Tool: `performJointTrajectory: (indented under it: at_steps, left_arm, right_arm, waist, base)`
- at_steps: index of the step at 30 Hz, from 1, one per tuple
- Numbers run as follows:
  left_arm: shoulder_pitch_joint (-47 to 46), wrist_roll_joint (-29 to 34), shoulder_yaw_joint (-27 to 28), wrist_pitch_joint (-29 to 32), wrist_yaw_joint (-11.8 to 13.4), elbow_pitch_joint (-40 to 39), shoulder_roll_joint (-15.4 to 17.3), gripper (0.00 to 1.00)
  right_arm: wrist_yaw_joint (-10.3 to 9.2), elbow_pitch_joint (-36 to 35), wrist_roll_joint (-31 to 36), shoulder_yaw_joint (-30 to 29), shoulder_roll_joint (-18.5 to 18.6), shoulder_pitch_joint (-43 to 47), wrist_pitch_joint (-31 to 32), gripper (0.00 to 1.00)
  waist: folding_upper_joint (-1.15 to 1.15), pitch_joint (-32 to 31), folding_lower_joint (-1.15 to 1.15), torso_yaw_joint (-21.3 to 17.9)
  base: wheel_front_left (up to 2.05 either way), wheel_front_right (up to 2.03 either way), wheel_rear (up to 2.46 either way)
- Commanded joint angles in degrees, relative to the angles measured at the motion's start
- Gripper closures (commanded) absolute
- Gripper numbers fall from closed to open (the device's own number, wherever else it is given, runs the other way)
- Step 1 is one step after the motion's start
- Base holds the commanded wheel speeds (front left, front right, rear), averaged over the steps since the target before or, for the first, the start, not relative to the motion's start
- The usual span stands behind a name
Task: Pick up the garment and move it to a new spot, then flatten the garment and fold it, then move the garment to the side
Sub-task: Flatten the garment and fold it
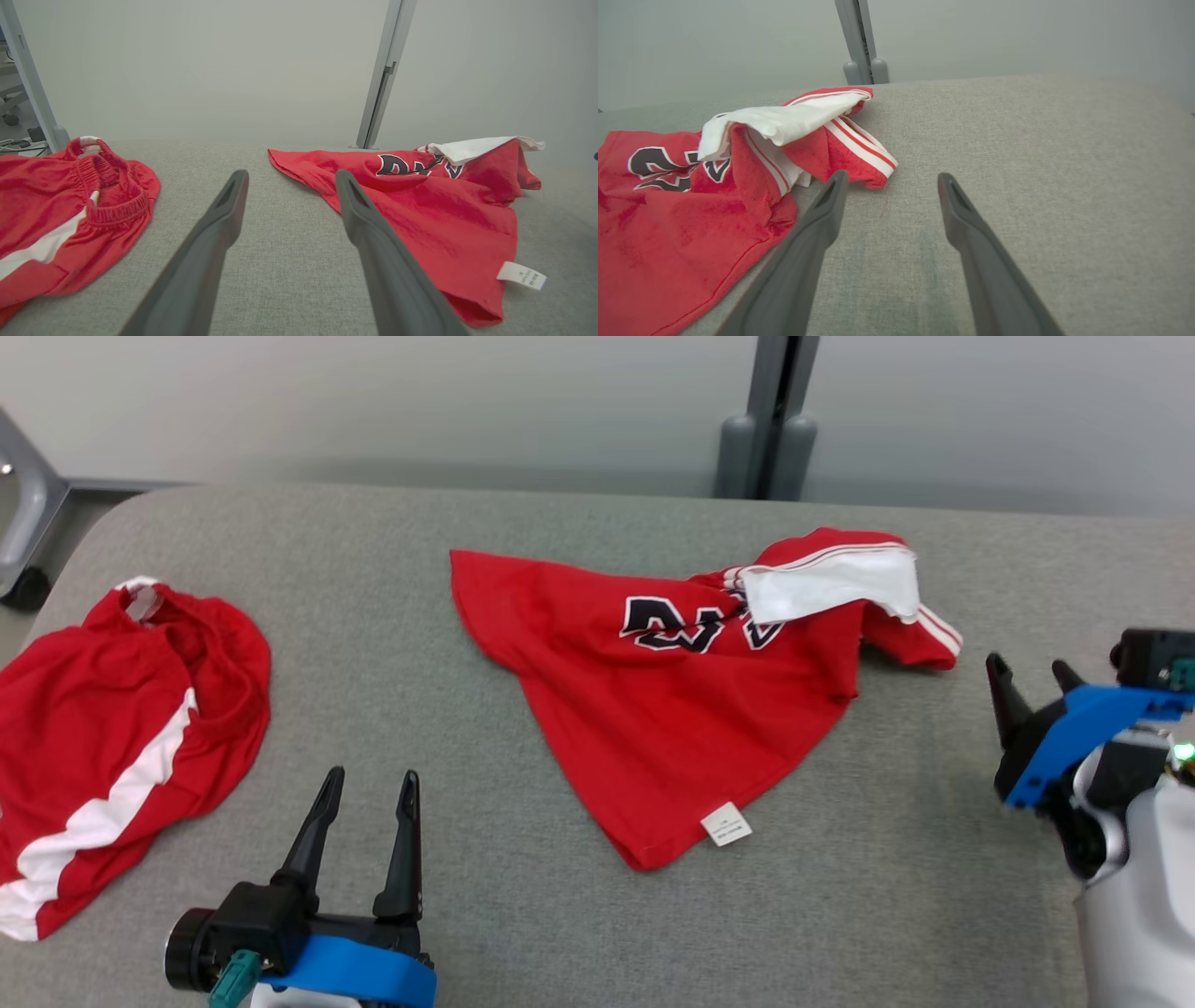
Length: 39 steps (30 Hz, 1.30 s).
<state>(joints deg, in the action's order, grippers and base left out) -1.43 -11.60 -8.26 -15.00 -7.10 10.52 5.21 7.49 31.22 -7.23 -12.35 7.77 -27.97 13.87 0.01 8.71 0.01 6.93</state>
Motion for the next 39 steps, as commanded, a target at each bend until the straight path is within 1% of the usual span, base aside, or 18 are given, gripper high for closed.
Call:
performJointTrajectory:
  at_steps: [1, 4, 6, 14, 20, 23, 24, 25, 26, 29, 31, 34, 37, 39]
  left_arm:
    - [-1.1, 0.0, -0.1, -0.3, -0.3, -0.4, 0.2, 0.00]
    - [-1.7, -0.1, -0.4, -0.3, -0.4, -1.0, 0.5, 0.00]
    - [-2.2, 0.0, -0.6, -0.3, -0.4, -1.4, 0.7, 0.00]
    - [-3.4, -0.2, -1.2, -0.3, -0.5, -2.7, 0.8, 0.00]
    - [-3.9, -0.3, -1.4, -0.3, -0.5, -2.9, 0.8, 0.00]
    - [-4.1, -0.4, -1.3, -0.3, -0.5, -2.9, 0.8, 0.00]
    - [-4.2, -0.4, -1.3, -0.3, -0.5, -2.9, 0.7, 0.00]
    - [-4.3, -0.3, -1.2, -0.3, -0.5, -2.8, 0.7, 0.00]
    - [-4.4, -0.3, -1.2, -0.3, -0.5, -2.8, 0.6, 0.00]
    - [-4.6, -0.4, -0.8, -0.3, -0.5, -2.7, 0.5, 0.00]
    - [-4.5, -0.4, -0.8, -0.3, -0.3, -2.6, 0.4, 0.00]
    - [-3.9, -0.4, -0.8, -0.3, -0.3, -2.3, 0.4, 0.00]
    - [-3.1, -0.5, -0.6, -0.3, -0.3, -2.1, 0.3, 0.00]
    - [-2.6, -0.4, -0.5, -0.3, -0.3, -1.9, 0.2, 0.00]
  right_arm:
    - [0.01, 0.6, -0.8, -0.5, -0.2, -1.4, 0.2, 0.00]
    - [0.02, 5.4, -1.8, -4.2, -0.4, -6.3, 2.3, 0.00]
    - [0.01, 8.2, -0.8, -6.0, 0.3, -9.0, 3.8, 0.00]
    - [0.01, 15.2, 6.1, -11.4, 1.6, -15.9, 7.6, 0.00]
    - [0.02, 17.7, 10.0, -15.9, 0.0, -18.5, 8.5, 0.00]
    - [0.02, 19.3, 10.4, -16.4, -1.5, -19.0, 9.5, 0.00]
    - [0.02, 19.6, 10.5, -16.1, -1.7, -19.1, 9.5, 0.16]
    - [0.02, 19.6, 10.6, -15.6, -1.6, -19.2, 9.2, 0.73]
    - [0.02, 19.6, 10.9, -14.9, -1.2, -19.1, 8.8, 1.00]
    - [0.00, 17.8, 11.0, -13.2, -0.2, -19.1, 5.7, 1.00]
    - [0.01, 16.3, 11.0, -11.4, -0.2, -18.7, 3.9, 1.00]
    - [0.02, 12.8, 9.4, -7.9, -1.3, -17.5, 1.8, 1.00]
    - [0.02, 6.1, 5.9, -2.3, -2.4, -15.8, 1.0, 1.00]
    - [0.01, -0.3, 3.4, 1.8, -2.7, -13.6, 1.9, 1.00]
  waist:
    - [-0.01, 1.8, -0.01, 1.7]
    - [-0.01, 3.6, -0.01, 3.2]
    - [-0.01, 4.8, -0.01, 4.1]
    - [-0.01, 8.6, -0.01, 6.5]
    - [-0.01, 10.3, -0.01, 7.4]
    - [-0.01, 10.6, -0.01, 7.6]
    - [-0.01, 10.6, -0.01, 7.7]
    - [-0.01, 10.6, -0.01, 7.8]
    - [-0.01, 10.7, -0.01, 7.8]
    - [-0.01, 10.5, -0.01, 7.5]
    - [-0.01, 9.9, -0.01, 7.1]
    - [-0.01, 8.3, -0.01, 6.3]
    - [-0.01, 6.4, -0.01, 5.3]
    - [-0.01, 5.2, -0.01, 4.5]
  base:
    - [0.00, 0.00, 0.00]
    - [0.00, 0.00, 0.00]
    - [0.00, 0.00, 0.00]
    - [0.00, 0.00, 0.00]
    - [0.00, 0.00, 0.00]
    - [0.00, 0.00, 0.00]
    - [0.00, 0.00, 0.00]
    - [0.00, 0.00, 0.00]
    - [0.00, 0.00, 0.00]
    - [0.00, 0.00, 0.00]
    - [0.00, 0.00, 0.00]
    - [0.00, 0.00, 0.00]
    - [0.00, 0.00, 0.00]
    - [0.00, 0.00, 0.00]
